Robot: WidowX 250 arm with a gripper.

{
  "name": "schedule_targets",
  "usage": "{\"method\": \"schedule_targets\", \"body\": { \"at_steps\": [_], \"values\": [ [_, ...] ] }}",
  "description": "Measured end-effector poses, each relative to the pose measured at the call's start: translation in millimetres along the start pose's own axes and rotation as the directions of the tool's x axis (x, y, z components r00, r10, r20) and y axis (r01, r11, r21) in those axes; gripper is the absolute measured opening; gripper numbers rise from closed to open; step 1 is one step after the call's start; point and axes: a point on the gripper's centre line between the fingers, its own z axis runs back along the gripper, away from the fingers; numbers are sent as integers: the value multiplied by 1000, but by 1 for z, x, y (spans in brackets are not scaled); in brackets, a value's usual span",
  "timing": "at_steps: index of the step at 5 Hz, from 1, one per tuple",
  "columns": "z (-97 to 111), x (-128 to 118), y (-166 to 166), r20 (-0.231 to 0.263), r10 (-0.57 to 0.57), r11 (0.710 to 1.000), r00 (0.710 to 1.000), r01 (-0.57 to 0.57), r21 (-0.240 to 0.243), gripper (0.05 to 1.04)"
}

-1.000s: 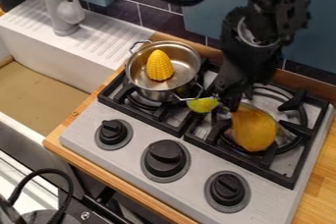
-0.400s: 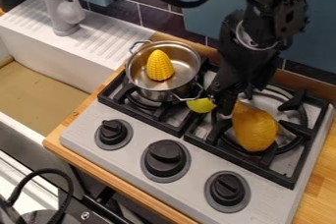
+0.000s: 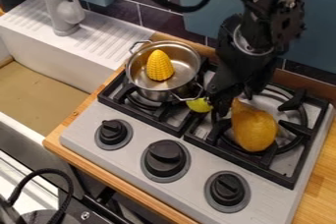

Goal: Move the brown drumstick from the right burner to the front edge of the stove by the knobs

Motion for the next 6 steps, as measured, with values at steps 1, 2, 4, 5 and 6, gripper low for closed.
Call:
{"method": "schedule_targets", "body": {
  "at_steps": [1,2,4,5,6],
  "values": [
    [-2,-4,2,-5,-9,1000,1000,9,19,752],
    [-5,-6,4,-5,0,999,1000,0,34,455],
    [-5,-6,4,2,6,999,1000,-6,34,186],
    [-4,-7,4,-8,-13,999,1000,13,36,185],
    [6,-9,6,-42,-12,999,999,13,37,185]
  ]
}}
